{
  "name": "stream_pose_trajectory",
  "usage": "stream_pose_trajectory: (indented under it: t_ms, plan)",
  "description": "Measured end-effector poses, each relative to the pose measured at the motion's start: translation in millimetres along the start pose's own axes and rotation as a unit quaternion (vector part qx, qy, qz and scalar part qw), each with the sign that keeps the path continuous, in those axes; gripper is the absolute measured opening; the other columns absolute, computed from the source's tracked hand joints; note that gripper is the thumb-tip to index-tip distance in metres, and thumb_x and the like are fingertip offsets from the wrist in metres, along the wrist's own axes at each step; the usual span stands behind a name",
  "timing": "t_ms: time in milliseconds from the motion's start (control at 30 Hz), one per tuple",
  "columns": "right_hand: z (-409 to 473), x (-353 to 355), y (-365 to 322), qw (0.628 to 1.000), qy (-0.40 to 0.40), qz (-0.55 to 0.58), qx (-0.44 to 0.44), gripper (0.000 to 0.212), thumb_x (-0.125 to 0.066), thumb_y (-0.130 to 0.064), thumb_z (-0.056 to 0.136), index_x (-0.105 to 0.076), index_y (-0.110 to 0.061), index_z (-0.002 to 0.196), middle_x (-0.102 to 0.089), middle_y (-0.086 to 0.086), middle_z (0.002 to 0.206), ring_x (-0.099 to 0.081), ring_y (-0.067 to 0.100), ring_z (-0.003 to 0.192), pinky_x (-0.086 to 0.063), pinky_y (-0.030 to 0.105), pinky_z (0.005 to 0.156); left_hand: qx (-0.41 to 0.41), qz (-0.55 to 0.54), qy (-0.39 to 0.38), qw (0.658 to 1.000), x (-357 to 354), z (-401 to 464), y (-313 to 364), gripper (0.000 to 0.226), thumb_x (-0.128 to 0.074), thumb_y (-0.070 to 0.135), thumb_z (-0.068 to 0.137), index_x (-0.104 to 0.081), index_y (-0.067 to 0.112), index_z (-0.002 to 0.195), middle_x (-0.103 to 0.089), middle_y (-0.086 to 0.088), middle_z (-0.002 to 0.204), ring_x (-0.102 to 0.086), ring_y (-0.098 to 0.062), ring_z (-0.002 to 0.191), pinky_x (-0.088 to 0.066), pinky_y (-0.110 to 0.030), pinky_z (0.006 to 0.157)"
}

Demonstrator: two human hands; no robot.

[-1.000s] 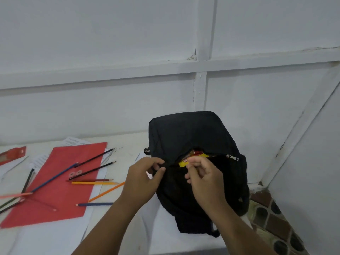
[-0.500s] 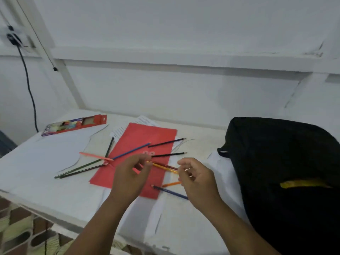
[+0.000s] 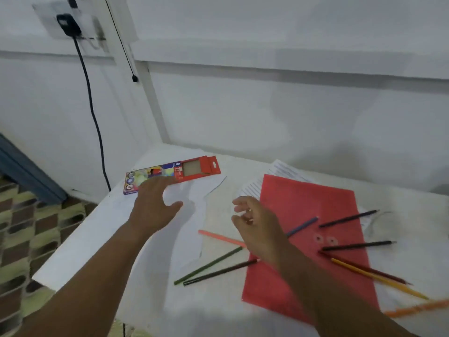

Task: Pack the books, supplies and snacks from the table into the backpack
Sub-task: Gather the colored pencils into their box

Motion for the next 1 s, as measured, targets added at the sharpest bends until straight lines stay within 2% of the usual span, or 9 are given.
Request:
stream_pose_trajectory:
  t_ms: [133, 233, 300, 433, 567, 700, 767, 900, 1000]
  plan:
    - [36.8, -39.4, 2.0, 0.998, -0.008, -0.051, -0.025, 0.031, -0.063, -0.020, 0.090, -0.059, -0.034, 0.117, -0.060, -0.014, 0.114, -0.061, 0.004, 0.095, -0.050, 0.020, 0.084, 0.016, 0.106, -0.095, 0.990, -7.4, 70.9, -60.6, 0.092, -0.070, 0.060, 0.067, -0.044, 0.023, 0.147, -0.036, -0.013, 0.153, -0.026, -0.037, 0.143, -0.024, -0.048, 0.115]
    - [43.3, -51.9, 6.1, 0.998, 0.002, -0.033, -0.049, 0.030, -0.062, -0.019, 0.090, -0.058, -0.037, 0.114, -0.059, -0.016, 0.115, -0.059, 0.002, 0.097, -0.049, 0.018, 0.085, 0.030, 0.209, -0.183, 0.960, -16.5, 105.9, -86.3, 0.094, -0.071, 0.061, 0.076, -0.020, 0.041, 0.153, -0.011, -0.001, 0.165, -0.002, -0.030, 0.152, -0.012, -0.052, 0.119]
    - [42.5, -53.8, 8.9, 0.998, 0.013, -0.031, -0.055, 0.030, -0.062, -0.019, 0.091, -0.059, -0.037, 0.115, -0.060, -0.018, 0.116, -0.059, 0.001, 0.099, -0.051, 0.019, 0.086, 0.026, 0.222, -0.215, 0.951, -19.8, 120.8, -95.8, 0.089, -0.069, 0.061, 0.077, -0.022, 0.044, 0.151, -0.020, 0.003, 0.161, -0.005, -0.026, 0.152, -0.007, -0.051, 0.119]
    - [36.1, -50.8, 11.9, 0.997, 0.049, -0.017, -0.065, 0.029, -0.063, -0.015, 0.092, -0.062, -0.033, 0.115, -0.063, -0.018, 0.112, -0.060, 0.000, 0.097, -0.050, 0.012, 0.080, 0.012, 0.129, -0.165, 0.978, -8.1, 127.1, -88.9, 0.079, -0.078, 0.063, 0.050, -0.045, 0.046, 0.120, -0.051, 0.007, 0.115, -0.048, -0.018, 0.119, -0.020, -0.046, 0.110]
    - [25.1, -45.1, 5.2, 0.996, 0.073, 0.016, -0.044, 0.028, -0.063, -0.011, 0.092, -0.063, -0.031, 0.112, -0.065, -0.017, 0.110, -0.061, -0.003, 0.092, -0.048, 0.009, 0.075, -0.016, -0.001, -0.111, 0.994, 7.0, 108.8, -50.1, 0.083, -0.089, 0.064, 0.046, -0.045, 0.043, 0.114, -0.042, 0.006, 0.113, -0.057, -0.014, 0.100, -0.039, -0.035, 0.095]
    - [9.2, -36.4, -7.8, 0.993, 0.085, 0.079, -0.020, 0.034, -0.066, -0.020, 0.093, -0.059, -0.045, 0.115, -0.063, -0.020, 0.117, -0.065, 0.005, 0.092, -0.053, 0.016, 0.077, -0.025, -0.164, -0.109, 0.980, 2.4, 60.8, 23.2, 0.084, -0.091, 0.055, 0.052, -0.044, 0.038, 0.119, -0.041, 0.005, 0.116, -0.055, 0.003, 0.091, -0.044, -0.006, 0.063]
    - [-2.7, -26.0, -9.8, 0.986, 0.104, 0.127, -0.011, 0.036, -0.066, -0.025, 0.092, -0.056, -0.046, 0.119, -0.063, -0.017, 0.118, -0.068, 0.012, 0.092, -0.058, 0.029, 0.078, -0.005, -0.230, -0.135, 0.964, -13.4, 29.5, 58.8, 0.075, -0.090, 0.043, 0.061, -0.044, 0.038, 0.120, -0.048, 0.008, 0.116, -0.063, -0.002, 0.087, -0.050, -0.009, 0.057]
    - [-41.2, 19.0, 2.8, 0.968, 0.174, 0.181, -0.017, 0.036, -0.063, -0.008, 0.094, -0.054, -0.030, 0.121, -0.071, -0.007, 0.111, -0.070, 0.014, 0.095, -0.059, 0.032, 0.078, -0.012, -0.367, -0.187, 0.911, -53.9, -37.2, 108.3, 0.042, -0.075, 0.021, 0.087, -0.051, 0.042, 0.114, -0.071, 0.007, 0.102, -0.071, -0.007, 0.079, -0.058, -0.028, 0.069]
    - [-79.7, 59.6, 28.7, 0.967, 0.205, 0.139, -0.062, 0.037, -0.057, 0.001, 0.095, -0.061, -0.031, 0.114, -0.073, -0.013, 0.103, -0.070, 0.008, 0.092, -0.060, 0.036, 0.081, -0.011, -0.396, -0.252, 0.883, -79.9, -81.8, 128.3, 0.038, -0.075, 0.033, 0.081, -0.055, 0.048, 0.109, -0.071, 0.012, 0.083, -0.069, -0.011, 0.076, -0.058, -0.035, 0.072]
Point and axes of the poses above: each hand's wrist, its own z-axis towards the middle knuckle, its own x-axis out of the back of the hand, y = z × x, the point moved 3 cm from there along z, towards the middle knuckle
